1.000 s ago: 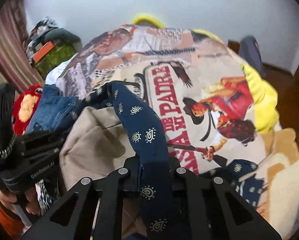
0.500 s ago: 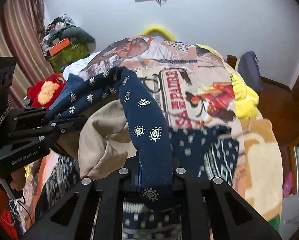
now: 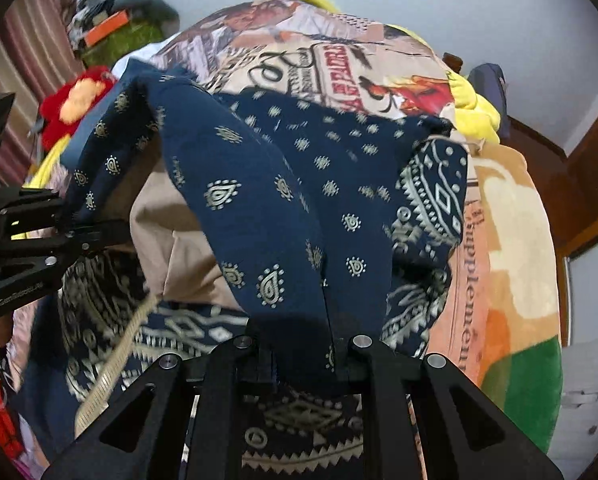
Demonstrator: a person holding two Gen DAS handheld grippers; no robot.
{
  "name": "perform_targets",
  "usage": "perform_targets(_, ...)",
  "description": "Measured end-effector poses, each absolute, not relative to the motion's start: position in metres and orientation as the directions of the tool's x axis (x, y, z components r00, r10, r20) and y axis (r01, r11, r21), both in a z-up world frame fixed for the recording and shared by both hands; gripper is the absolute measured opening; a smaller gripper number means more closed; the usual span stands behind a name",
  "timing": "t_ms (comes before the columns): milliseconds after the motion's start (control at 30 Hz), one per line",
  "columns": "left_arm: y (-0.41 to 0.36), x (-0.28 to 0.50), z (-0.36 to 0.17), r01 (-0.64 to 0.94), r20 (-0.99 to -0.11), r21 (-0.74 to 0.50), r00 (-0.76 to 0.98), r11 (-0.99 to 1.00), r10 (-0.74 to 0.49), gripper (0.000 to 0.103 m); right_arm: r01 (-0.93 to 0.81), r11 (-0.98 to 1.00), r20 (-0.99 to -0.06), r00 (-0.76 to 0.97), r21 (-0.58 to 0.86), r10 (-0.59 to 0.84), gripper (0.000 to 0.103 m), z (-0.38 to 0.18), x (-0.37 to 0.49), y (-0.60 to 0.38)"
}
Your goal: Fold large clothes
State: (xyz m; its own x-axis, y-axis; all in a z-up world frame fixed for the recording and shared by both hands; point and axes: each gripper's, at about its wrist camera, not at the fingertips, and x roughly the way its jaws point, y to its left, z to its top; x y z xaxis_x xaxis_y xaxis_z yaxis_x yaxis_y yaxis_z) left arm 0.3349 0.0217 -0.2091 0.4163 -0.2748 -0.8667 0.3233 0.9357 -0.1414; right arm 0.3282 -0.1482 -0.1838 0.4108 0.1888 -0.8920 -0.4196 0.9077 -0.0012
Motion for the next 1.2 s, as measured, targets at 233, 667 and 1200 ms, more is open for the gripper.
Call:
perform_targets(233, 0.023, 0.316, -0.235, 0.313, -0.88, -0.087, 0.42, 0.946, -0.22, 0.012, -0.464, 0.883, -0.881, 0.445, -0.074, 0.16, 0.012, -0.193, 0.301, -0.15)
perform_targets(667, 0.039, 0.304, -0.227, 0.268, -0.872, -0.136, 0.425, 0.954, -0.244, 0.015, -0.369, 0.928, -0.912, 0.358, 0.058, 0.199, 0.013, -0.194, 0.287, -0.218)
perform_targets(1200, 0.072, 0.326, -0.141, 0.217, -0.785, -0.079, 0.588, 0.973, -0.195, 0.046, -0.34, 0.927, -0.83, 0.463, 0.159, 0.312, 0.013, -0.126, 0.315, -0.223)
